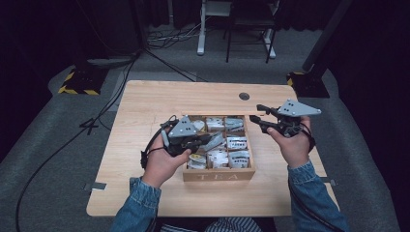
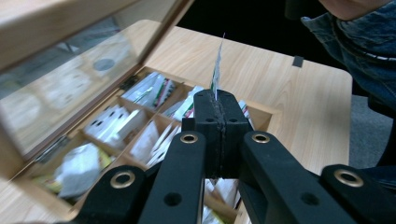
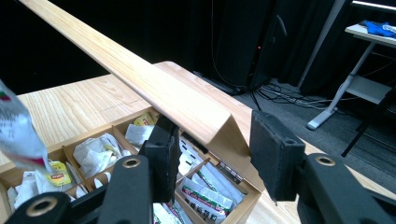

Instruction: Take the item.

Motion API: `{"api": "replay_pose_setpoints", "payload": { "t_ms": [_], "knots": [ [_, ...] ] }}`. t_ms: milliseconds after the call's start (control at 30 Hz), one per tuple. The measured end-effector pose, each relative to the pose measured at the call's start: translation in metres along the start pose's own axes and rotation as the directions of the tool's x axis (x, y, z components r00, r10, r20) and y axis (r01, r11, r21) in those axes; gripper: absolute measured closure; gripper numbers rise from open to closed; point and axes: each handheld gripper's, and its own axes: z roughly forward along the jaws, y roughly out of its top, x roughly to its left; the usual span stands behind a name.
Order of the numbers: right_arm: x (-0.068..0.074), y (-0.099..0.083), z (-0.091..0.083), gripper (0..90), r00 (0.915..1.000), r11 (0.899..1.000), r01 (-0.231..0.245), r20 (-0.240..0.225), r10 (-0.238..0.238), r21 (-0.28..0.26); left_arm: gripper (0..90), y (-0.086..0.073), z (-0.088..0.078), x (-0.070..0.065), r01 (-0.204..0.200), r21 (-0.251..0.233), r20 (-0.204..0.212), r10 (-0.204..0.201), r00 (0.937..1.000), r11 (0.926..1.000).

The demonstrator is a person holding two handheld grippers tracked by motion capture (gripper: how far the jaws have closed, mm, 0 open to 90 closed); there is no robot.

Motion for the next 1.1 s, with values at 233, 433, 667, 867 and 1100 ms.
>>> {"api": "replay_pose_setpoints", "payload": {
  "t_ms": [233,433,667,867,1100],
  "knots": [
    [0.001,0.000,0.000,54.5,1.0000,1.000,0.002,0.007,-0.002,0.002,89.2,-0.007,-0.019,0.008,0.015,-0.006,-0.041,-0.015,0.9991,0.9999],
    [0.004,-0.003,-0.001,54.5,0.9999,1.000,0.009,0.010,-0.009,0.000,89.2,-0.016,-0.033,0.018,0.038,-0.006,-0.078,-0.038,0.9962,0.9993],
    [0.007,-0.006,-0.003,54.1,0.9996,1.000,0.020,0.020,-0.020,0.004,88.9,-0.024,-0.042,0.027,0.050,0.026,-0.093,-0.047,0.9945,0.9984],
    [0.008,-0.007,-0.003,53.9,0.9996,1.000,0.017,0.023,-0.017,0.002,88.9,-0.028,-0.052,0.034,0.047,0.054,-0.133,-0.040,0.9903,0.9974],
    [0.009,-0.007,-0.003,53.7,0.9996,1.000,0.016,0.023,-0.016,0.006,88.9,-0.039,-0.062,0.040,0.068,0.080,-0.179,-0.053,0.9824,0.9944]
  ]
}}
